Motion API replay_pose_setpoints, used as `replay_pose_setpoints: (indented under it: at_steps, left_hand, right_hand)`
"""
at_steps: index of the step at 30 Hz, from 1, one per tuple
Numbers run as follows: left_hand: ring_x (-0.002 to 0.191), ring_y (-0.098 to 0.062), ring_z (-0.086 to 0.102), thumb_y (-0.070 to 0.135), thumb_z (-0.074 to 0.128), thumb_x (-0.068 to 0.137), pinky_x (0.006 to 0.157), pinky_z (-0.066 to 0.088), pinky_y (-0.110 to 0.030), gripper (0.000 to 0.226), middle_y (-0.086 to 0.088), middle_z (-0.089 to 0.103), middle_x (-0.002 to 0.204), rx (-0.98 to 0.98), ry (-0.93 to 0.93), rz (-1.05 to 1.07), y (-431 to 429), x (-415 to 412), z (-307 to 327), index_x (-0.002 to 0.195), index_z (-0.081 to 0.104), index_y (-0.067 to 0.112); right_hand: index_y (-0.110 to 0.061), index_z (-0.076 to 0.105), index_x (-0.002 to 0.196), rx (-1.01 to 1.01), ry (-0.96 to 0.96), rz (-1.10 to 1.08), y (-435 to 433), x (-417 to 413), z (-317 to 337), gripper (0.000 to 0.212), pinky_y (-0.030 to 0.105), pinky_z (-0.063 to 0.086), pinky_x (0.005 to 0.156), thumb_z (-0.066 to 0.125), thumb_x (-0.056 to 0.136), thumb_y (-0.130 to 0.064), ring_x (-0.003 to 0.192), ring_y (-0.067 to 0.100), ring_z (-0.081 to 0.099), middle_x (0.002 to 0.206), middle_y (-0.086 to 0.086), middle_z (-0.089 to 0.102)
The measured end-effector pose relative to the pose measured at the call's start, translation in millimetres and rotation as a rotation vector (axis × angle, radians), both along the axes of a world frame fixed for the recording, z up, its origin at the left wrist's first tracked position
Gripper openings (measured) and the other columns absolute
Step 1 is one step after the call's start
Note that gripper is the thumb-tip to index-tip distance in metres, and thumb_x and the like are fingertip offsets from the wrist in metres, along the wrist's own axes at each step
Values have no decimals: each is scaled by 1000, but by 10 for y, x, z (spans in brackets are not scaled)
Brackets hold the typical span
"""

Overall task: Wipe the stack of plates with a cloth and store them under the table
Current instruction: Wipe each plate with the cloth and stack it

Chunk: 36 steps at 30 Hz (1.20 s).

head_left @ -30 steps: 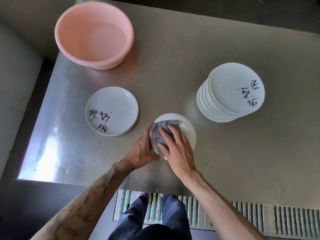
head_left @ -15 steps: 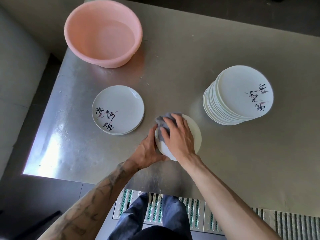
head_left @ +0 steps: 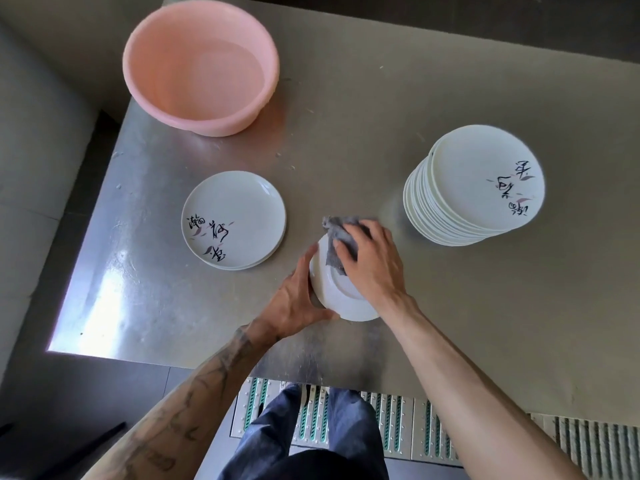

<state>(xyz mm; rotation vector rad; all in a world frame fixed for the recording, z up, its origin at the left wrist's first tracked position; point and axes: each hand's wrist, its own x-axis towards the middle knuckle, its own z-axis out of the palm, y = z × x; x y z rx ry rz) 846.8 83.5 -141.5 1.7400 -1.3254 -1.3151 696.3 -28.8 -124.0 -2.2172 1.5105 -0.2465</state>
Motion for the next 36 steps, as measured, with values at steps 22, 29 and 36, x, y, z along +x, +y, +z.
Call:
replay_pose_setpoints:
  at_steps: [22, 29, 36]
  left_hand:
    - [122, -31, 56, 45, 93, 67, 103, 43, -47, 119, -8, 52, 148, 3, -386, -169, -25, -95, 281, 156, 23, 11]
    - [126, -26, 41, 55, 90, 66, 107, 25, -39, 126, -1, 50, 147, -56, -466, -161, -16, -95, 209, 163, 16, 22]
    - [128, -27, 42, 52, 92, 63, 109, 27, -42, 126, -5, 52, 147, -86, -507, -192, 74, -69, 137, 162, 22, 19]
  right_hand:
    - [-22, 58, 140, -82, -73, 292, 137, -228, 52, 49, 37, 40, 111, 57, 97, -47, 127, 22, 49, 140, -1, 50]
    - [-25, 58, 140, 57, -158, -159, 255, -614, 56, 45, 36, 46, 104, 64, 97, -34, 127, 20, 49, 138, -8, 50]
    - [-17, 58, 143, 21, -135, -260, 1145, -886, 7, 53, 24, 36, 112, 70, 94, -32, 132, 20, 50, 147, 0, 47]
